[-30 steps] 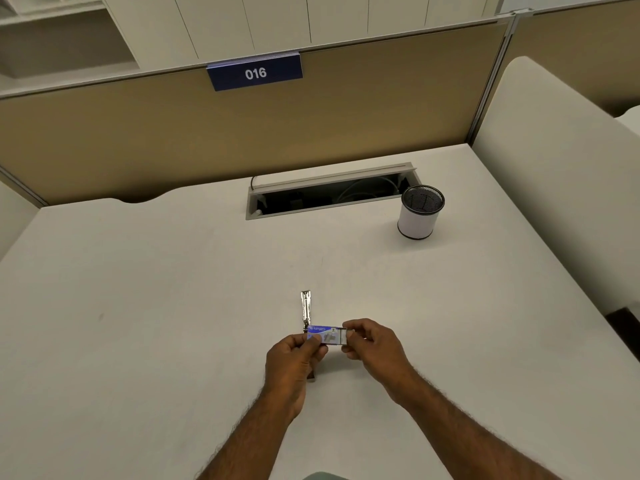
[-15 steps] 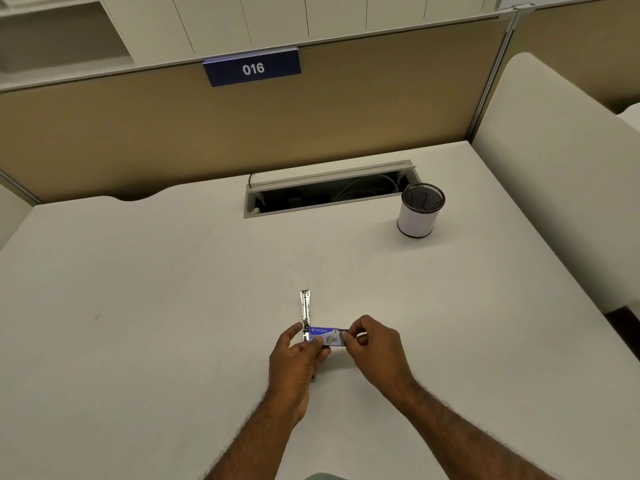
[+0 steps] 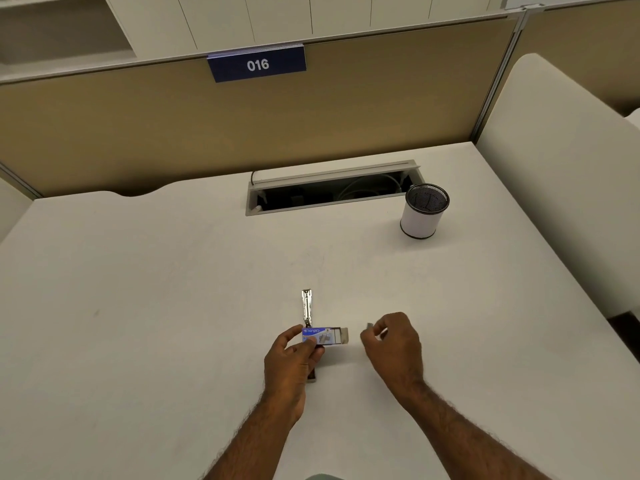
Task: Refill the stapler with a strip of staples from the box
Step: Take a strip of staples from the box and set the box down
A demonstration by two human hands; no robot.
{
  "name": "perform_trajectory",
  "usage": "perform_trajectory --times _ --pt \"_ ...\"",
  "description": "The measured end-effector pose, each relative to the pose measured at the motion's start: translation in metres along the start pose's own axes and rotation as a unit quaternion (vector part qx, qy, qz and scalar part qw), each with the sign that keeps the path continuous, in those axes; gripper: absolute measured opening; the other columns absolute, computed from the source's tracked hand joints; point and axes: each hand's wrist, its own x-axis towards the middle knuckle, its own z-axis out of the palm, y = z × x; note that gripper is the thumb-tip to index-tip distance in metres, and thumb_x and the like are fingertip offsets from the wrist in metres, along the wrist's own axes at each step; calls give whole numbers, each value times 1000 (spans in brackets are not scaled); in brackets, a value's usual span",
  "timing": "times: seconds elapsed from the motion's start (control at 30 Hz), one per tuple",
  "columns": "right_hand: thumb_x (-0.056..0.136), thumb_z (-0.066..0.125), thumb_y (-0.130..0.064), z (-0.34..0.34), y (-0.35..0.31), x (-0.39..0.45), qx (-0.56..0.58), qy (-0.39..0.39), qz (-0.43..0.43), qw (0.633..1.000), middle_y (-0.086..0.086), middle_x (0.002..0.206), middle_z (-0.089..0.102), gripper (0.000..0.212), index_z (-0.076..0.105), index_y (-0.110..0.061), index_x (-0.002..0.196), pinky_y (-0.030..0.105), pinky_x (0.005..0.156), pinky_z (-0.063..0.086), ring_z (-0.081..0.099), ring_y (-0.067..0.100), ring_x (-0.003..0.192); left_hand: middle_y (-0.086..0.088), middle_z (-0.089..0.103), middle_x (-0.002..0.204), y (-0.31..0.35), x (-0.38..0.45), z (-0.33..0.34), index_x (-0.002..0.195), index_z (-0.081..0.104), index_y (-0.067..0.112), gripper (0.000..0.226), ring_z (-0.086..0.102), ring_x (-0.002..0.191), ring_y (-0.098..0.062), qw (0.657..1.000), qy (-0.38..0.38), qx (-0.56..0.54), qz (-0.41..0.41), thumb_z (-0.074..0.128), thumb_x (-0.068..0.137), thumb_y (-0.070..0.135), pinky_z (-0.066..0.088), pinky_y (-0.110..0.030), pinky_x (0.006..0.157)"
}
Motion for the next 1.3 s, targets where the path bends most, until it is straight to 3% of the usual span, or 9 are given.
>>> perform_trajectory --times 0.13,0.2,0.43,0.5,0.63,0.8,1.0,1.2,1.3 --pt "81 58 -31 1 12 8 -220 -110 12 969 -1 91 51 17 55 -18 71 28 58 43 56 18 83 -5 79 76 3 2 0 110 65 11 31 75 79 -20 1000 -7 -21 -8 68 83 -3 58 -20 60" --pt "81 57 -33 2 12 10 -226 -127 14 966 -3 92 48 15 53 -20 74 28 61 42 54 18 86 -8 78 78 4 2 1 109 65 12 30 74 81 -22 1000 -8 -22 -9 68 83 -3 58 -20 60" --pt "82 61 -25 2 2 8 -85 -80 20 993 -5 80 58 15 55 -19 69 27 61 41 56 15 70 -13 75 92 5 2 5 108 66 13 30 73 90 -26 999 -5 -29 -14 69 83 -1 59 -21 60" --pt "87 62 -25 2 -5 7 4 -109 29 994 -4 75 66 16 62 -17 73 27 63 48 62 15 69 -13 76 93 5 2 6 109 66 12 30 73 91 -26 999 -6 -32 -14 69 82 -2 59 -21 61" --pt "91 61 -18 1 -16 6 251 -241 149 926 5 78 73 13 70 -9 87 26 61 57 69 15 66 -12 77 87 6 4 8 110 66 8 29 73 81 -23 999 -13 -47 -9 67 83 -4 60 -21 64" --pt "88 66 -10 2 -13 8 333 -253 203 885 10 76 68 7 68 -4 88 29 62 53 64 19 66 -9 78 84 7 6 9 110 66 7 30 74 77 -20 999 -31 -41 -4 68 82 -3 60 -22 65" --pt "81 71 -11 3 -8 8 284 -228 164 917 13 76 72 10 67 -4 86 27 60 57 69 17 64 -22 74 100 5 6 10 114 63 8 33 73 87 -27 998 -56 -33 -8 69 82 -2 61 -23 69" --pt "80 73 -19 7 -8 7 192 -200 106 955 4 74 75 7 67 -15 80 33 66 60 72 16 64 -17 75 96 1 8 13 112 65 13 33 75 86 -23 999 -42 10 16 69 82 -2 58 -21 65" --pt "82 71 -17 11 -10 5 159 -164 81 970 -1 69 74 5 68 -15 79 27 62 60 71 11 60 -12 76 98 -1 9 17 118 65 13 39 74 89 -23 997 -31 57 47 71 82 3 59 -28 75"
